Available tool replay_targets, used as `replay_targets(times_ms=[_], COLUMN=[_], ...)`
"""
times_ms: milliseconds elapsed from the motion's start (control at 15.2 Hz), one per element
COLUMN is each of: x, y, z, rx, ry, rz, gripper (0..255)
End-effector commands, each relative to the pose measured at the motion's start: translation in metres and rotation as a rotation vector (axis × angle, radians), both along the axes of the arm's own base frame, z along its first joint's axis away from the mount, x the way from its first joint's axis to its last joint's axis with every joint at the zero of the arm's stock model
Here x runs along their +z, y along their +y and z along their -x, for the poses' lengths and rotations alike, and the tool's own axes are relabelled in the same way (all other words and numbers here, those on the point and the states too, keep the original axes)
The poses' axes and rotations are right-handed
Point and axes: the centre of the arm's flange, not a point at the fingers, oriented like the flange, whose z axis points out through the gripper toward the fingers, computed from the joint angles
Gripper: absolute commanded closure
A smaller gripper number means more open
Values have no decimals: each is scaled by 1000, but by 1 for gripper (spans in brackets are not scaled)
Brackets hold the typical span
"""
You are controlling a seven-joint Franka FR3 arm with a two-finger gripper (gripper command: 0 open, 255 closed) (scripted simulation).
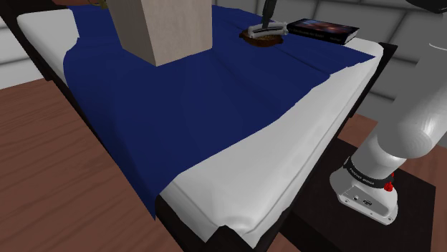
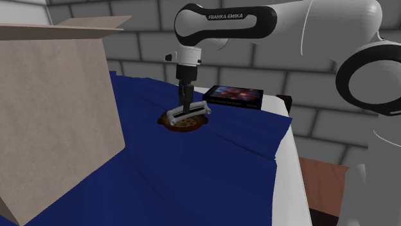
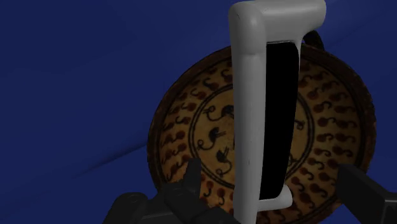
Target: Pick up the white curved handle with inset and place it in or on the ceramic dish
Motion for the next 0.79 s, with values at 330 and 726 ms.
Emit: replay_targets(times_ms=[330, 726], x=[49, 49], y=[-9, -9], z=[2, 2], rx=[0, 0], ry=[0, 0], rz=[0, 0], gripper=[0, 0])
